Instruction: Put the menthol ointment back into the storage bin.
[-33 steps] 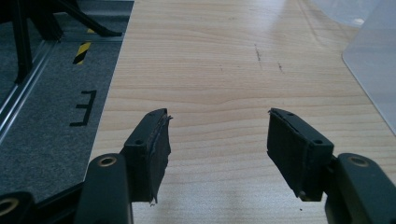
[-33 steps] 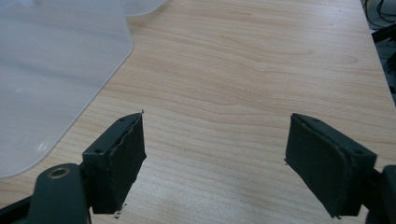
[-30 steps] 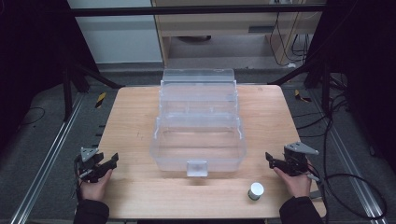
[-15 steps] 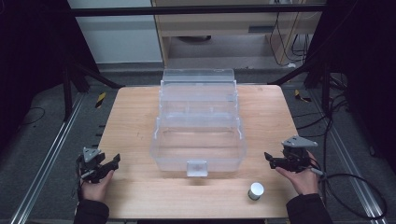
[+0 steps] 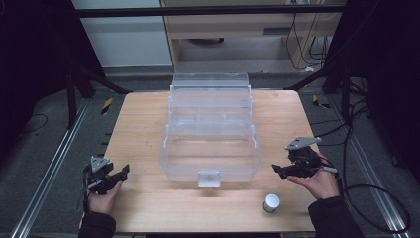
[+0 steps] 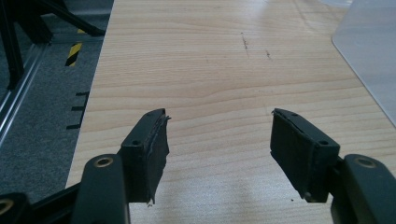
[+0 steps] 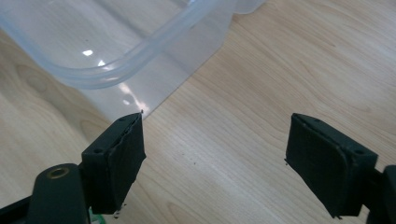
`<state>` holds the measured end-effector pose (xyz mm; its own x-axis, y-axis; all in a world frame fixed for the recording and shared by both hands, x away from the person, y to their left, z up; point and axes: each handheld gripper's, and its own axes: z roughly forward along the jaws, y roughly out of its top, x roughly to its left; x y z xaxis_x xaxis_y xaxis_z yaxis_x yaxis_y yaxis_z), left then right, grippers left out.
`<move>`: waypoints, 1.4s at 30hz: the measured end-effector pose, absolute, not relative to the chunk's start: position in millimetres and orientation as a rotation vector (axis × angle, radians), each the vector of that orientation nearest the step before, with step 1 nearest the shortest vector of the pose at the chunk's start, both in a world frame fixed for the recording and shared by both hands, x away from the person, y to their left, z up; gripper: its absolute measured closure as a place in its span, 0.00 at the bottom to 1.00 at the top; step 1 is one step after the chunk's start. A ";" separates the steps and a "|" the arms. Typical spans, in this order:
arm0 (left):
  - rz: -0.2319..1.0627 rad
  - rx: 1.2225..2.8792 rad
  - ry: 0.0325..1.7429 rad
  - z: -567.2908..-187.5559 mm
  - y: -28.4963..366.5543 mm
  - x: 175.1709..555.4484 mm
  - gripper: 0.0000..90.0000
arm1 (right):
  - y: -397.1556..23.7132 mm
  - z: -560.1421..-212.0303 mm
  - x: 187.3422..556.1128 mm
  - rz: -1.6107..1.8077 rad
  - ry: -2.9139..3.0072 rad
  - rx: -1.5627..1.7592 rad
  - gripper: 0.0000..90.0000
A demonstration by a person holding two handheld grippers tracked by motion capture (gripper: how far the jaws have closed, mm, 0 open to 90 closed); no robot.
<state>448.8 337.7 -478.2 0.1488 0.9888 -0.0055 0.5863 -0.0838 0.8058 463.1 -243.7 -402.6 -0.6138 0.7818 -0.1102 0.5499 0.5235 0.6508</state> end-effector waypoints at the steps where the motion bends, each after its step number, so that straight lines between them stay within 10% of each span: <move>1: 0.763 1.759 1.513 -478.2 337.8 448.9 0.40 | -242.2 -400.6 463.0 0.810 2.389 1.087 0.22; 42: 0.742 1.804 1.494 -479.8 333.6 450.5 0.40 | -213.3 -358.5 451.2 0.644 2.851 0.596 0.26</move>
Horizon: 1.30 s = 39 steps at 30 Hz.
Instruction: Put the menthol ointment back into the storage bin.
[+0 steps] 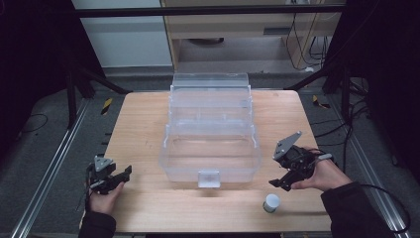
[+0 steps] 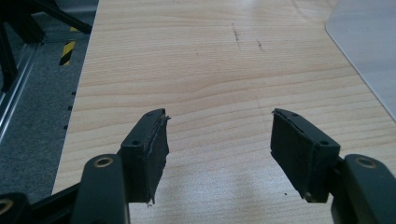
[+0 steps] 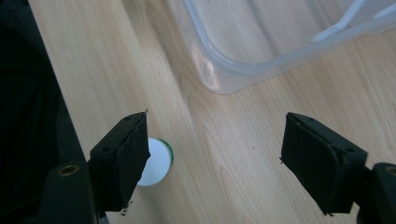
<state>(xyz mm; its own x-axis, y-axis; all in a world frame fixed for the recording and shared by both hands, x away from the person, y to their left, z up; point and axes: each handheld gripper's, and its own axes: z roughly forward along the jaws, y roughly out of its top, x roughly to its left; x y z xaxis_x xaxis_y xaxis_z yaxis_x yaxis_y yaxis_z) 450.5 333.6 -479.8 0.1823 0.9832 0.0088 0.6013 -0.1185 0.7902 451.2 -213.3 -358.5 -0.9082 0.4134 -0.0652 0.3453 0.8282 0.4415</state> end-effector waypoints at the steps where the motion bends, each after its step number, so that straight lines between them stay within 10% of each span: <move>1: 0.742 1.805 1.494 -479.8 333.5 450.5 0.40 | -212.5 -358.6 450.4 0.634 2.860 0.591 0.26; 39: 0.733 1.814 1.494 -480.5 333.0 451.0 0.40 | -192.0 -394.8 425.1 0.332 3.052 0.308 0.39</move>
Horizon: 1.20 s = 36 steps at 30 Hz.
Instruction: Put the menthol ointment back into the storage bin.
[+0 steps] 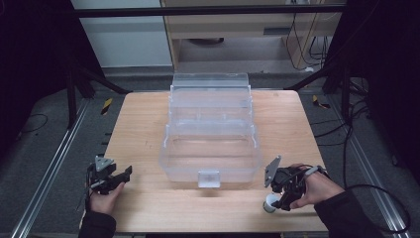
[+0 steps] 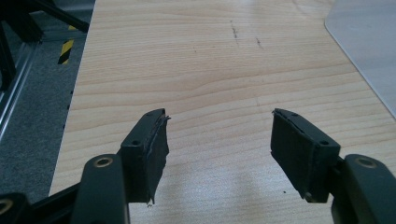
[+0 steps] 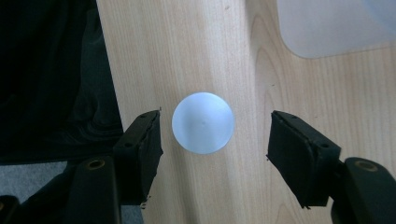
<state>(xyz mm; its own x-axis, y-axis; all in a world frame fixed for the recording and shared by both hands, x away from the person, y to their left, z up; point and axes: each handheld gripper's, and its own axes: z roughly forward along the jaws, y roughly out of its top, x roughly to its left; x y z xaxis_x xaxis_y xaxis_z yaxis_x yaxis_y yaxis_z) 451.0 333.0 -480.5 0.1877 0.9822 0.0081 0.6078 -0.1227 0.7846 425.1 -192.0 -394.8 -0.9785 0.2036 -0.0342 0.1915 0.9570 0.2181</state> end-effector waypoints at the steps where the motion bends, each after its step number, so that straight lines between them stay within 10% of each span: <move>1: 0.731 1.815 1.494 -480.7 333.1 451.1 0.40 | -191.7 -396.5 424.9 0.324 3.057 0.309 0.39; 36: 0.736 1.813 1.497 -480.5 333.6 451.1 0.40 | -175.9 -434.3 428.4 0.140 3.108 0.228 0.54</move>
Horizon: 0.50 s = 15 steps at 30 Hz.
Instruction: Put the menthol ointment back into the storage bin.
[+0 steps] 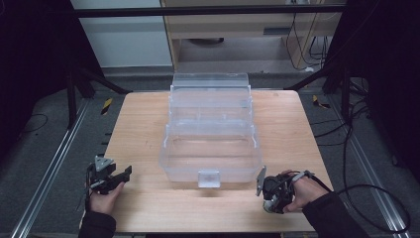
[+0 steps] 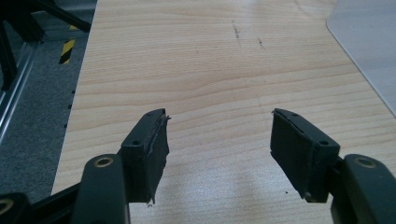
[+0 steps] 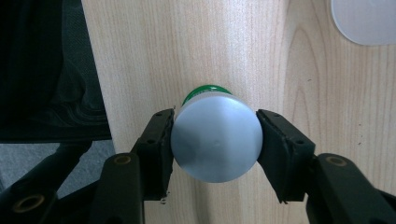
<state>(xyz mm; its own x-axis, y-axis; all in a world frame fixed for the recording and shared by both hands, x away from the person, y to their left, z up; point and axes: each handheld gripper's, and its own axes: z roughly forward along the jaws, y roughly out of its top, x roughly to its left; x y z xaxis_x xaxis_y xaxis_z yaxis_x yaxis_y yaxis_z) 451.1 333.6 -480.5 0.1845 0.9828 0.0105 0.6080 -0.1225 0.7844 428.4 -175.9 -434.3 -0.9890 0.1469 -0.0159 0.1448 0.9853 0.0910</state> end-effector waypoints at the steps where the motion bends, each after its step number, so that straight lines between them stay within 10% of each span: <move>1: 0.736 1.814 1.497 -480.5 333.5 451.1 0.40 | -175.7 -434.3 428.1 0.137 3.112 0.240 0.55; 15: 0.734 1.815 1.500 -480.8 333.3 451.6 0.40 | -176.0 -428.0 432.9 0.150 3.112 0.296 0.56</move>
<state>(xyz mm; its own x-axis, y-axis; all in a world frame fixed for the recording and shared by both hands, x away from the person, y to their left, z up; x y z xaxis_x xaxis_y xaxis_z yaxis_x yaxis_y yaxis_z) 451.6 333.3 -480.8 0.1832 0.9830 0.0099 0.6107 -0.1217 0.7824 432.9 -176.0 -428.0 -0.9820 0.1888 -0.0024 0.1876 0.9775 0.0965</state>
